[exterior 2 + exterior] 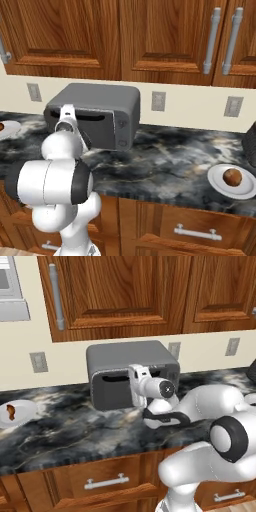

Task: Open the toaster oven door. Place the bread on the top rack in the toaster oven and place the chicken drumstick on the bottom rack.

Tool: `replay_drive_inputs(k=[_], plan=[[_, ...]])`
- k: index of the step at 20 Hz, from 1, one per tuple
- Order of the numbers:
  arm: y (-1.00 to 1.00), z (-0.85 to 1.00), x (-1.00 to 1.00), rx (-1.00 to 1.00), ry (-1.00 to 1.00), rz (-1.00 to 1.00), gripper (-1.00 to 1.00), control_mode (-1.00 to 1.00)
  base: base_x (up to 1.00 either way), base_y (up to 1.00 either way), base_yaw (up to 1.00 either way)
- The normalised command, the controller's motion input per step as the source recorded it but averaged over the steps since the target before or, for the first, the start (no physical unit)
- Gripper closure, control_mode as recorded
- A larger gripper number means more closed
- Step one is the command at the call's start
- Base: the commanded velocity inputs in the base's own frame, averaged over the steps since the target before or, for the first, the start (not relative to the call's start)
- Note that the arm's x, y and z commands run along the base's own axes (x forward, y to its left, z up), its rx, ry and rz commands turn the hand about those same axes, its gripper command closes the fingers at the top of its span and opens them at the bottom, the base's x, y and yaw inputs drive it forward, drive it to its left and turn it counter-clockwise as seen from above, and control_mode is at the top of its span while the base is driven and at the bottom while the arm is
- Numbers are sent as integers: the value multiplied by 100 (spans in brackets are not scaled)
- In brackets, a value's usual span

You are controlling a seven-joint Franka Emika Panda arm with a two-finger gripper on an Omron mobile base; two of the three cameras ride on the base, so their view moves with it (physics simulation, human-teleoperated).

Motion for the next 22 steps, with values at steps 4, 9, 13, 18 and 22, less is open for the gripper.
replay_drive_inputs(k=[4,9,13,18,22], plan=[[68,-99,-14,-30,73,0,100,-100,0,0,0],[77,-100,-37,-42,81,0,100,-100,0,0,0],[94,-72,-27,-52,96,0,100,-100,0,0,0],[98,-47,-27,-62,100,-2,100,-100,0,0,0],[98,-29,-25,-73,100,-5,100,-100,0,0,0]])
